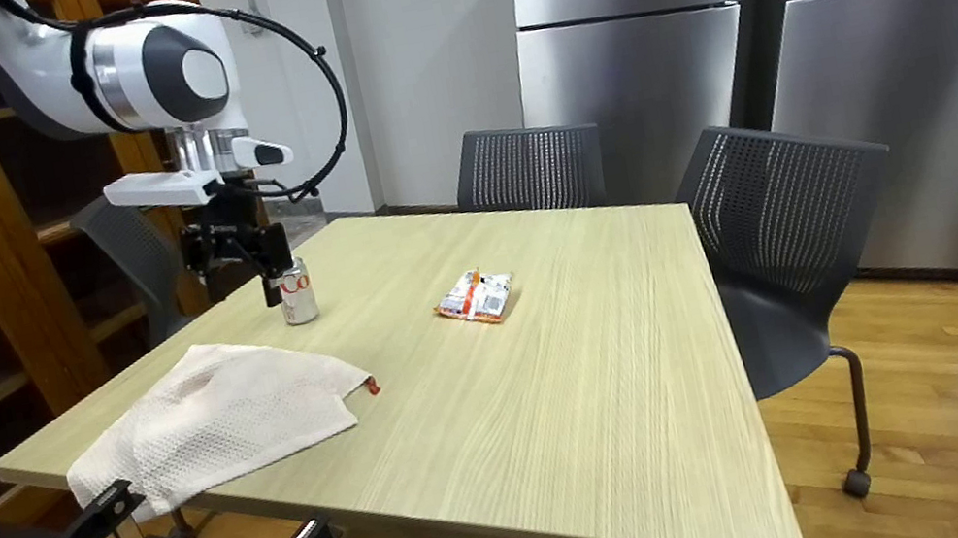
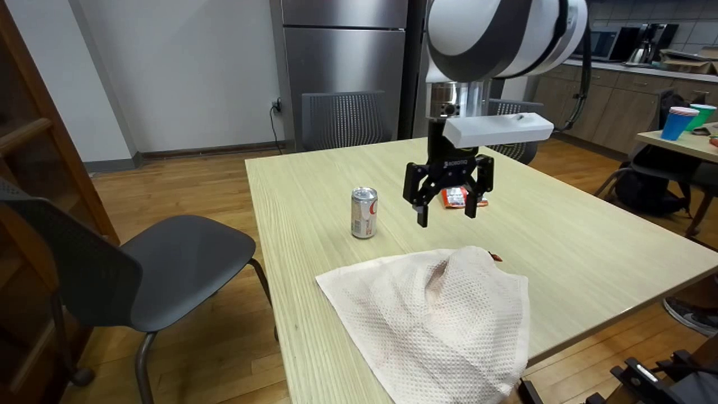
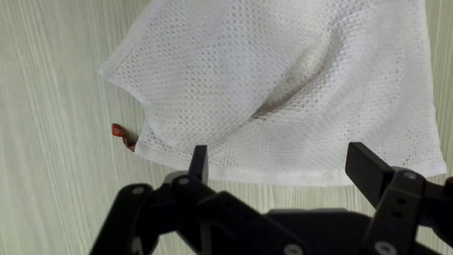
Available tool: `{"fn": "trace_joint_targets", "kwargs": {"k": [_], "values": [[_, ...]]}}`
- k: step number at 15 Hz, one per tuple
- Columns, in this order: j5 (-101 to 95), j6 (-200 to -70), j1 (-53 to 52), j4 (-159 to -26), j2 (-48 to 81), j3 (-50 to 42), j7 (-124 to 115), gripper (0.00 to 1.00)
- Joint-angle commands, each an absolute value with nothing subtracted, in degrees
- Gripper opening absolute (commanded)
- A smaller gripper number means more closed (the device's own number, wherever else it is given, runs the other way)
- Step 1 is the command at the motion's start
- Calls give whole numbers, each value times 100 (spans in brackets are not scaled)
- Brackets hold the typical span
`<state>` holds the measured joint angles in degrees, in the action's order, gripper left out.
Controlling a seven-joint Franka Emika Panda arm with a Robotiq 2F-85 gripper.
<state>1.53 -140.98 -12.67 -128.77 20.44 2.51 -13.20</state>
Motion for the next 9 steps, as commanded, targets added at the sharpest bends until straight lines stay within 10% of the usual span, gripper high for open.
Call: {"fn": "trace_joint_targets", "kwargs": {"k": [1,9], "values": [[19,-14273,-944,-13463,1469,254,-865,100],[-52,-14177,-609,-13492,1476,177,-564,100]]}}
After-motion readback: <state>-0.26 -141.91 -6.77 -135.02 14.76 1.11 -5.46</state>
